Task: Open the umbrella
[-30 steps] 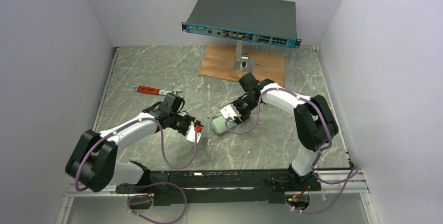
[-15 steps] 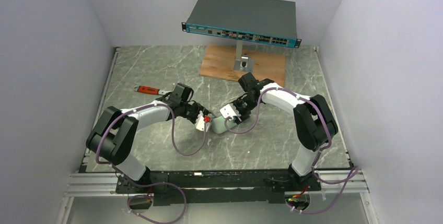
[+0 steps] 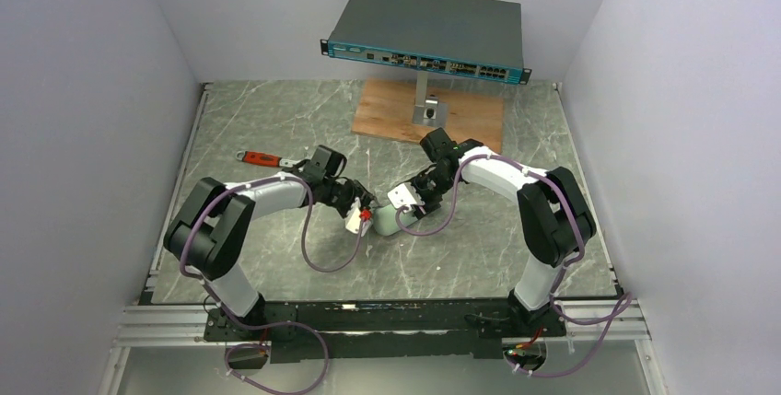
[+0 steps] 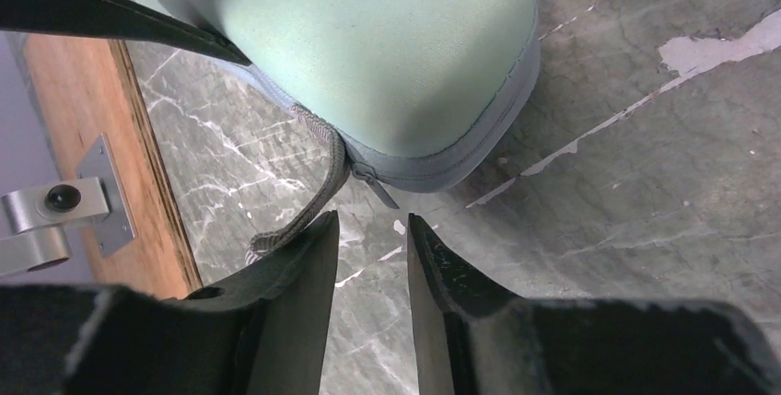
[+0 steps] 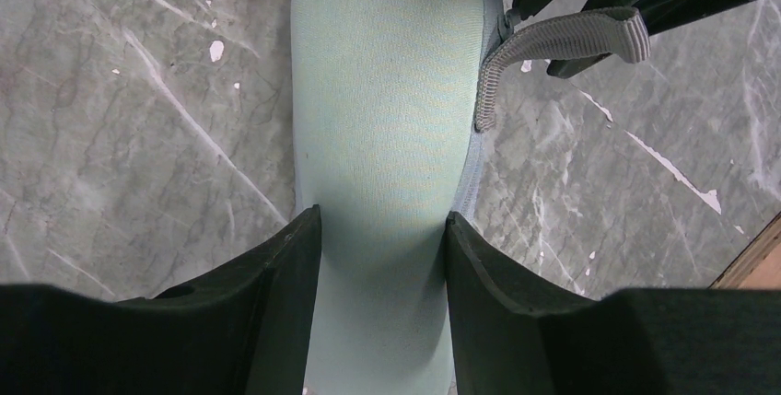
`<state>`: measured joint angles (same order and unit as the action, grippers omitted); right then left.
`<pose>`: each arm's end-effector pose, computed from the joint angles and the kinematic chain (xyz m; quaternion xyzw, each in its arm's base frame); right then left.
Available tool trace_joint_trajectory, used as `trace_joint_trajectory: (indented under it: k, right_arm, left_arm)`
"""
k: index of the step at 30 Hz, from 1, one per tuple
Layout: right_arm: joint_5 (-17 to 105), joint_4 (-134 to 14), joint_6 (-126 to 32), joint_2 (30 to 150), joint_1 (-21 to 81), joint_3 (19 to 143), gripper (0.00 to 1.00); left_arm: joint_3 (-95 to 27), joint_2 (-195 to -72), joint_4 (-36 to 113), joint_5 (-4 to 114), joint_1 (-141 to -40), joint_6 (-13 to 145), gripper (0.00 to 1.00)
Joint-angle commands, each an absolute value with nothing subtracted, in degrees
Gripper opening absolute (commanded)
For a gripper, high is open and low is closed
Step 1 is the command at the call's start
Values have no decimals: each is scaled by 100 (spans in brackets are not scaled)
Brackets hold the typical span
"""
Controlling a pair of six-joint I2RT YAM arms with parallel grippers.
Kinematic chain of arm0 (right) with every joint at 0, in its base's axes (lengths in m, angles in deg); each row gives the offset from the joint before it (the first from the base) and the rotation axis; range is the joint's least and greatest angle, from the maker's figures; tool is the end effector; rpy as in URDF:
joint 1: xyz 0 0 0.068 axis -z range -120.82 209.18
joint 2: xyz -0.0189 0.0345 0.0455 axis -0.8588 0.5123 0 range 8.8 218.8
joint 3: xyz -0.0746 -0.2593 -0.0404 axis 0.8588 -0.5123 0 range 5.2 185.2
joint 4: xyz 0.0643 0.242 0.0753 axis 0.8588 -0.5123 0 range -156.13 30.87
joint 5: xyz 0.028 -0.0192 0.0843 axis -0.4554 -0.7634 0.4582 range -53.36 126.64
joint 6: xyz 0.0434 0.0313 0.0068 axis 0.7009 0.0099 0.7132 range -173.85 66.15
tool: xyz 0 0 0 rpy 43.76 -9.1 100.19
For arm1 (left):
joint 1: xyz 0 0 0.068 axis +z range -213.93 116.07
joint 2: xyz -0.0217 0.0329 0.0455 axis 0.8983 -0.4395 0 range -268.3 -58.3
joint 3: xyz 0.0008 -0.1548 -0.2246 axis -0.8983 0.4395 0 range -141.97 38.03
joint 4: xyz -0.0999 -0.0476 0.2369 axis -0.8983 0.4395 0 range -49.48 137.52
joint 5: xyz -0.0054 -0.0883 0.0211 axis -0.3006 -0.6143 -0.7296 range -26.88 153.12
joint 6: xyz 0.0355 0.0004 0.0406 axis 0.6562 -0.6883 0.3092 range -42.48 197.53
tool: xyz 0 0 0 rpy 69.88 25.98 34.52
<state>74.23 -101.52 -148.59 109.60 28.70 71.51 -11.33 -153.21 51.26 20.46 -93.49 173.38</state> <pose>0.2721 0.1854 0.1841 -0.8520 0.4000 0.2135 0.2618 0.2600 -0.1751 0.1602 0.8406 0.3151 -0.1437 0.4165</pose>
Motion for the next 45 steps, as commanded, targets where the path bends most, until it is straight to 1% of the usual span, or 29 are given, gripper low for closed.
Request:
trace_joint_trajectory:
  k: [1, 8, 10, 15, 18, 20, 22, 23, 24, 25, 26, 31, 36, 39, 45]
  right_arm:
    - [6843, -10324, -15064, 11336, 2836, 6836, 12]
    - [6837, -10369, -15036, 11436, 2834, 6972, 12]
    - [6854, -10390, -15065, 11443, 2834, 6976, 12]
    - [6864, -10353, -15040, 11425, 2839, 6919, 12]
    - [6864, -10329, -15030, 11416, 2830, 6900, 11]
    - [6864, -10338, -15036, 11418, 2838, 6898, 11]
    - [6864, -10334, -15024, 11431, 2844, 6915, 11]
    - [6868, -10341, -15031, 11428, 2851, 6912, 11]
    - [6864, -10343, -15035, 11420, 2855, 6900, 11]
    - [6866, -10335, -15043, 11411, 2847, 6891, 11]
    - [6859, -10334, -15052, 11403, 2858, 6885, 11]
    - [6868, -10308, -15012, 11403, 2854, 6874, 11]
    - [6892, -10278, -14950, 11401, 2858, 6848, 11]
    - [6899, -10266, -14946, 11390, 2860, 6825, 11]
    - [6932, -10289, -14915, 11398, 2859, 6839, 11]
  left_arm:
    - [-1400, -15453, 5367, 1842, -9390, 17903, 40]
    - [-1503, -15533, 5389, 1771, -9456, 18075, 43]
    - [-1533, -15536, 5324, 1736, -9486, 17900, 42]
    - [-1580, -15510, 5102, 1698, -9511, 17277, 30]
    - [-1498, -15437, 5130, 1706, -9511, 17296, 24]
    - [-1491, -15398, 5279, 1731, -9513, 17344, 17]
    - [-1534, -15405, 5501, 1797, -9507, 17360, 14]
    - [-1551, -15397, 5590, 1812, -9496, 17323, 16]
    - [-1572, -15393, 5717, 1796, -9456, 17354, 21]
    - [-1571, -15382, 5842, 1762, -9413, 17468, 28]
    - [-1525, -15357, 5908, 1751, -9363, 17587, 31]
    - [-1404, -15294, 6207, 1837, -9306, 18056, 35]
    - [-1354, -15211, 5816, 1853, -9470, 17644, 45]
    - [-1400, -15214, 5617, 1918, -9561, 17386, 45]
    - [-1433, -15213, 5603, 1936, -9595, 17465, 30]
